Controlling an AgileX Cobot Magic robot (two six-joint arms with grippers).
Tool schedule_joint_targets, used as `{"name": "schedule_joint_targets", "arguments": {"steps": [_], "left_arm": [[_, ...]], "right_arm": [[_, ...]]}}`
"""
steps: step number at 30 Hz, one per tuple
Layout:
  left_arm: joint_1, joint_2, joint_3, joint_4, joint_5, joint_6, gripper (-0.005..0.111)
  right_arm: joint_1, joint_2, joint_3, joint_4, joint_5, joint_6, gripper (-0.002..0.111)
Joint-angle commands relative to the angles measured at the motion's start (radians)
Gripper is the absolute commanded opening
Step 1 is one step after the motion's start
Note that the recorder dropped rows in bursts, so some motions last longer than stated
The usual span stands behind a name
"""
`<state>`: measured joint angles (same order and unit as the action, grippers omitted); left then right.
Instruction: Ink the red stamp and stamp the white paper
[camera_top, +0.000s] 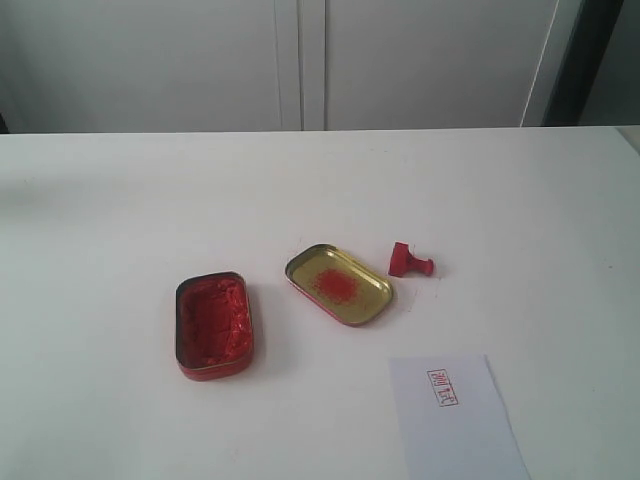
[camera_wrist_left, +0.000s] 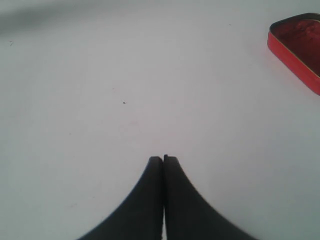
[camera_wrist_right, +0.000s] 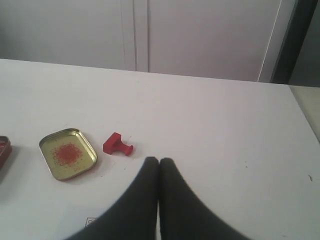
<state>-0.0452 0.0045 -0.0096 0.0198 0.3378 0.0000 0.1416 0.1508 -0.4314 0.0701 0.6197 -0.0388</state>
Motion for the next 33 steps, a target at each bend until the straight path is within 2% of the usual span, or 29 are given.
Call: {"name": "schedule_joint_targets", "arguments": {"steps": [1,7,14,16,33], "left_arm": [[0.002,-0.005,0.010,0.004,0.015,0.000,0.000],[0.002,-0.005,0.010,0.004,0.015,0.000,0.000],[0.002,-0.005,0.010,0.004,0.015,0.000,0.000],[0.002,-0.005,0.010,0.004,0.015,0.000,0.000],[0.002,-0.005,0.010,0.004,0.015,0.000,0.000]], "right_arm": [[-0.005,-0.075,0.022,-0.008,-0.025,-0.011,0.000],[-0.005,-0.151,0.168,-0.011,-0.105,-0.011,0.000],[-0.005,-0.151,0.245,-0.086,-0.108,-0.011,0.000],[-0.005,-0.151,0.265,-0.105,-0.159,-0.011,0.000],[-0.005,-0.151,0.431,-0.105,-0.258,-0.011,0.000]]}}
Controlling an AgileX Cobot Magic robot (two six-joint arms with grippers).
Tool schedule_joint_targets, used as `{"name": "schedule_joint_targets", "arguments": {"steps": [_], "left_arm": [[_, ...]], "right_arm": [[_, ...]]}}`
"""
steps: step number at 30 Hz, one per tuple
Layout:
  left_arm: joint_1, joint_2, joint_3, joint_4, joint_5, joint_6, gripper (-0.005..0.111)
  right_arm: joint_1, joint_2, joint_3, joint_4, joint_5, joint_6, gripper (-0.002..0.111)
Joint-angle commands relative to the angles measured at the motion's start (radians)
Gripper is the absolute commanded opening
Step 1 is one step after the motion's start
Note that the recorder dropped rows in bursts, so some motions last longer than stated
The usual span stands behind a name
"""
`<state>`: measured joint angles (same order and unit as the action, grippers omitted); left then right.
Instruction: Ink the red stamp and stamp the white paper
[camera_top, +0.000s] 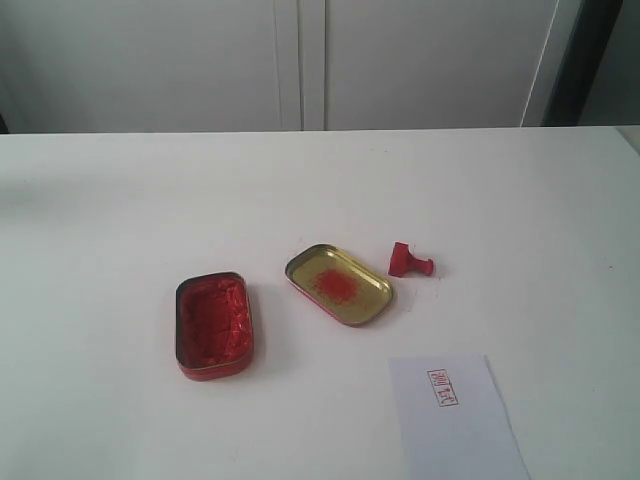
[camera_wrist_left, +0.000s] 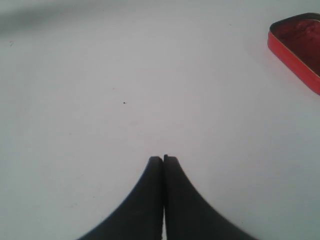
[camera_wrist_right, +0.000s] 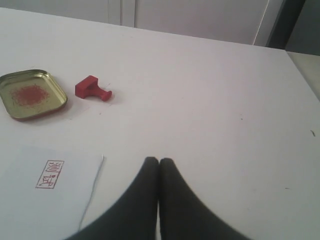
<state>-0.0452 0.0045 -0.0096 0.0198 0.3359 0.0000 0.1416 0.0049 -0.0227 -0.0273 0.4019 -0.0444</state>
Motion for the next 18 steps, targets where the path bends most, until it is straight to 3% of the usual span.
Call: {"name": "schedule_joint_targets", "arguments": {"steps": [1,18], "left_arm": [[0.002,-0.005,0.010,0.004,0.017,0.000,0.000],[0.002,-0.005,0.010,0.004,0.017,0.000,0.000]], "right_arm": [[-0.005,-0.005,0.023,-0.007,-0.045,-0.005,0.000],[-0.005,-0.005,0.023,-0.007,-0.054,-0.005,0.000]]}}
